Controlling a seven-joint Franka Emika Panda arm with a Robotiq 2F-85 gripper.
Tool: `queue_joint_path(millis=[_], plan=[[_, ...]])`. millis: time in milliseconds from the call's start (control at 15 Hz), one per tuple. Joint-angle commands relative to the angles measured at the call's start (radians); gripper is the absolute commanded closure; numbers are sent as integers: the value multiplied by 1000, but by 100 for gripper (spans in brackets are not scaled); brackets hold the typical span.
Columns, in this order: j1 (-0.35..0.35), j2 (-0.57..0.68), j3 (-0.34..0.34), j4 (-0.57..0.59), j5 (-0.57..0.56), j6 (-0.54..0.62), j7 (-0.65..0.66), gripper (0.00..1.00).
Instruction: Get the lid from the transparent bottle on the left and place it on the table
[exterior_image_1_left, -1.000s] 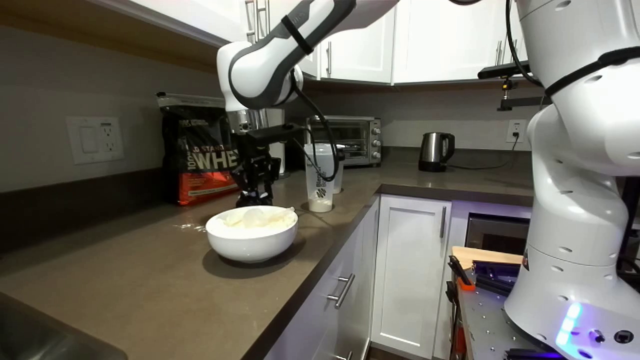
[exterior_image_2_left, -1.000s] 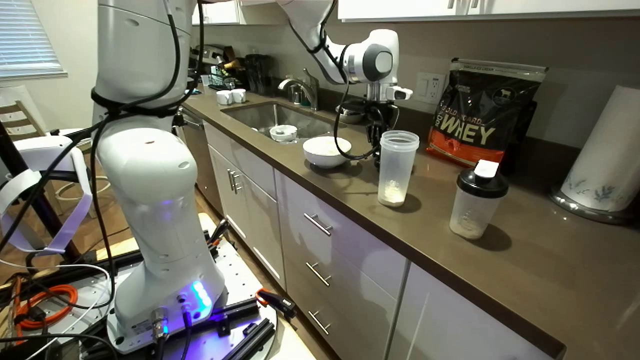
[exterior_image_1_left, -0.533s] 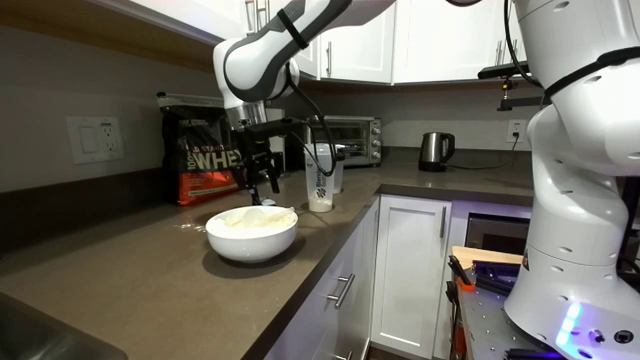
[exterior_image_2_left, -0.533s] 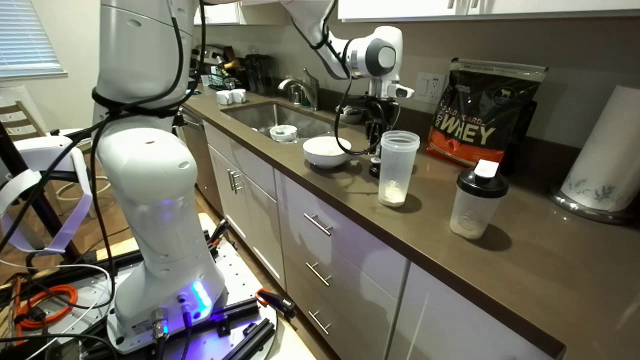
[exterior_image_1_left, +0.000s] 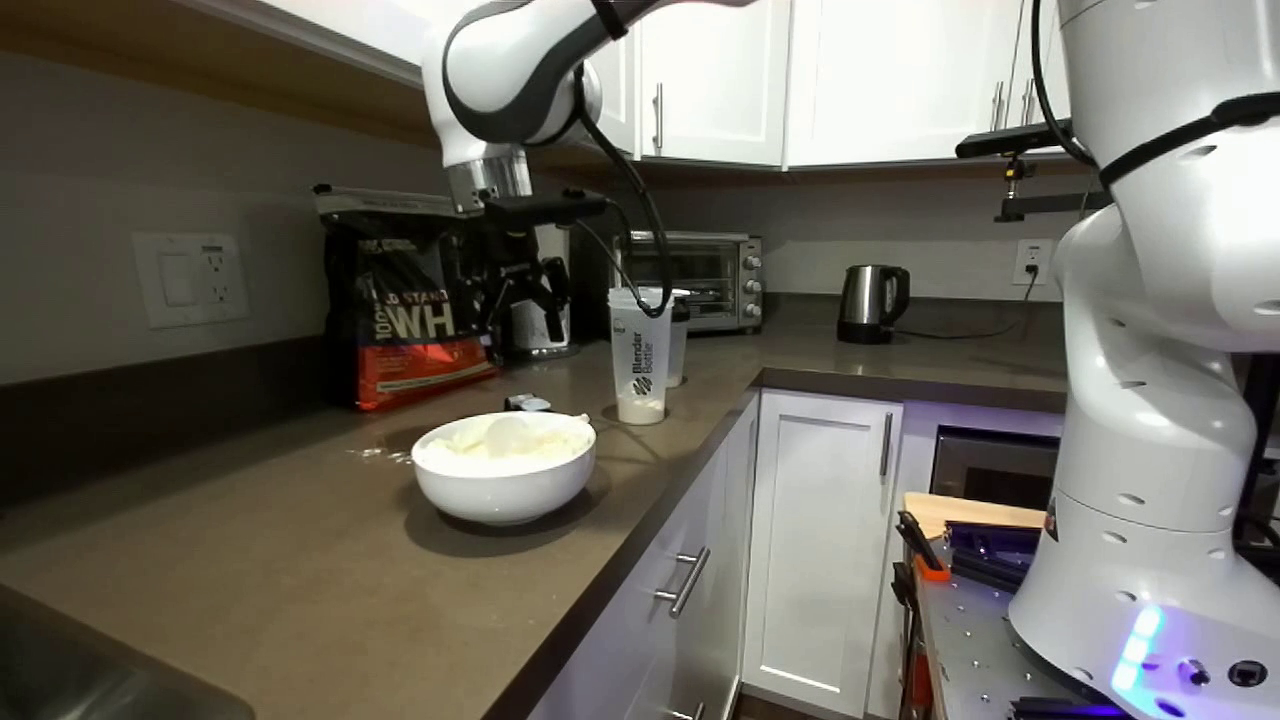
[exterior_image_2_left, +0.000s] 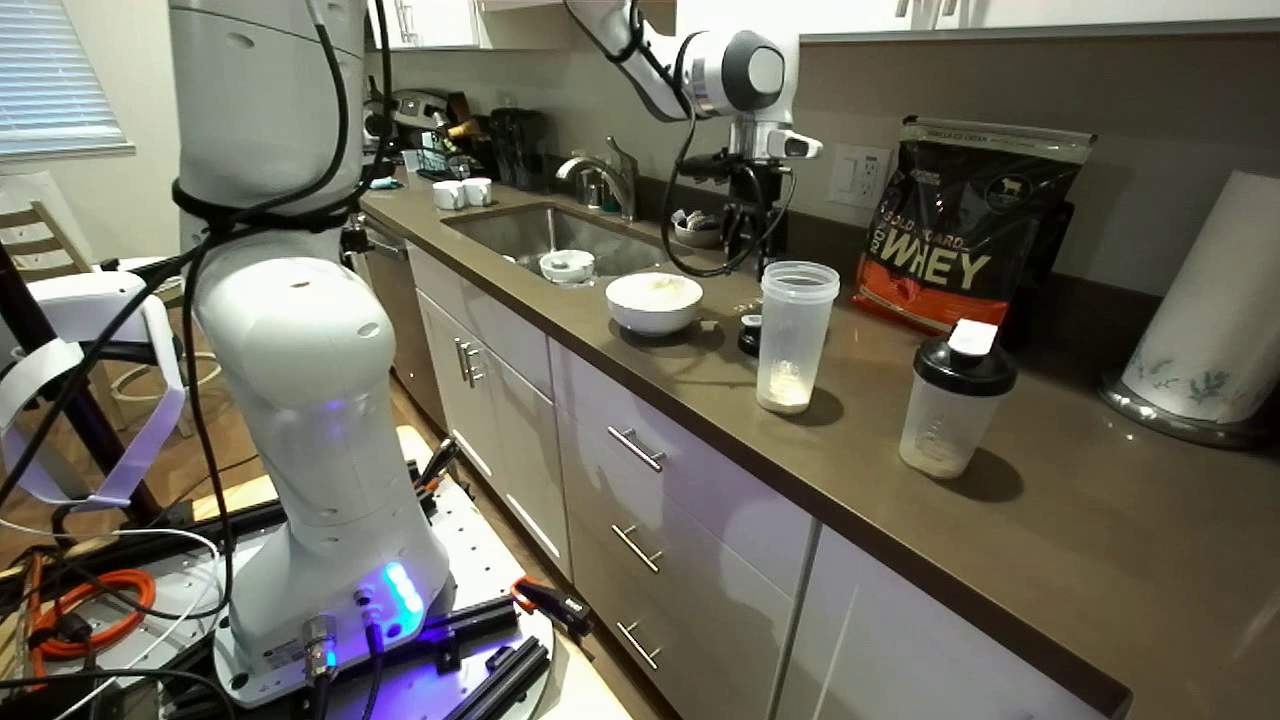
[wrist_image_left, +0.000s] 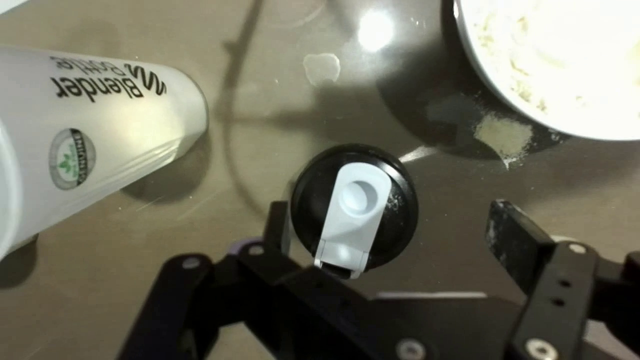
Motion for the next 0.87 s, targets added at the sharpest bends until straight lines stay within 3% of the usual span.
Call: queue_joint_path(millis=[0,467,733,800], plan=[[2,-86,19,-37,29,-56,17,0],[-5,-212,60,-47,114,-228,-12,0],[-10,-281,72,-62,157,-256,-38,0],[-9,-228,74,-22,125,-244,-8,0]])
